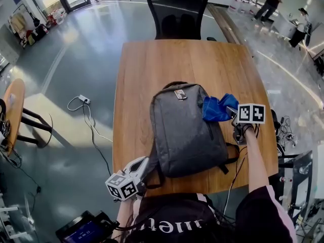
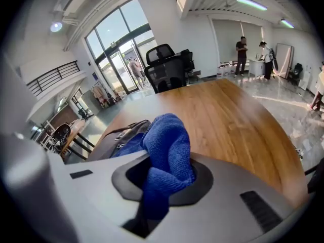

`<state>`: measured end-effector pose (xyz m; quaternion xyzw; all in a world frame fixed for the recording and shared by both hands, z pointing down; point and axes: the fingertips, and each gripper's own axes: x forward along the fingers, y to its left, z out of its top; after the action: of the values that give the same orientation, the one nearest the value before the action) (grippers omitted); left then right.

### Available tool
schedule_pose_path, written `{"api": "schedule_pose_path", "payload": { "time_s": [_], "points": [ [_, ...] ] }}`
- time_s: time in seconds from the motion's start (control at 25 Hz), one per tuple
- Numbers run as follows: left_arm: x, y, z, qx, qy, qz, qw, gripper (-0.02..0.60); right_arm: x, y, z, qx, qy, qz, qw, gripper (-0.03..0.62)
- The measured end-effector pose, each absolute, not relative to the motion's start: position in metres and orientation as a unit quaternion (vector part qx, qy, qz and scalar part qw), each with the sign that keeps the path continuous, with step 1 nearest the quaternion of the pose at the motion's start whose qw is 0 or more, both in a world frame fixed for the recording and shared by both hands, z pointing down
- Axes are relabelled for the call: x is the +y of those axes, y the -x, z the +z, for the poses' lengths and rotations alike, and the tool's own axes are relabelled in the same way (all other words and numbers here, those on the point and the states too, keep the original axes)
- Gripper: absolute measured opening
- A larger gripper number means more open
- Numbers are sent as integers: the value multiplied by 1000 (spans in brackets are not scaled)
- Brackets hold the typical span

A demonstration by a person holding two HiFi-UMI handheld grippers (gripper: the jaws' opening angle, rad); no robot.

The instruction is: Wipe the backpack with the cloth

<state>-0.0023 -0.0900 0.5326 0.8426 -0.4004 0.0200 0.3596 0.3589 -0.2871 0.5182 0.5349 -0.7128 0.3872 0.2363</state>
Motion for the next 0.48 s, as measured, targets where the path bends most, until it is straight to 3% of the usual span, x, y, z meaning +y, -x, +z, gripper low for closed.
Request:
{"api": "schedule_pose_path", "payload": {
  "time_s": [0.24,0.48],
  "points": [
    [-91,-2,532,-397,-843,22,362,0,-287,-375,498,-715,-541,389,212,67],
    [-98,-5,538,-395,-843,18,365,0,-319,-293,436,-790,-480,337,179,67]
  ]
}}
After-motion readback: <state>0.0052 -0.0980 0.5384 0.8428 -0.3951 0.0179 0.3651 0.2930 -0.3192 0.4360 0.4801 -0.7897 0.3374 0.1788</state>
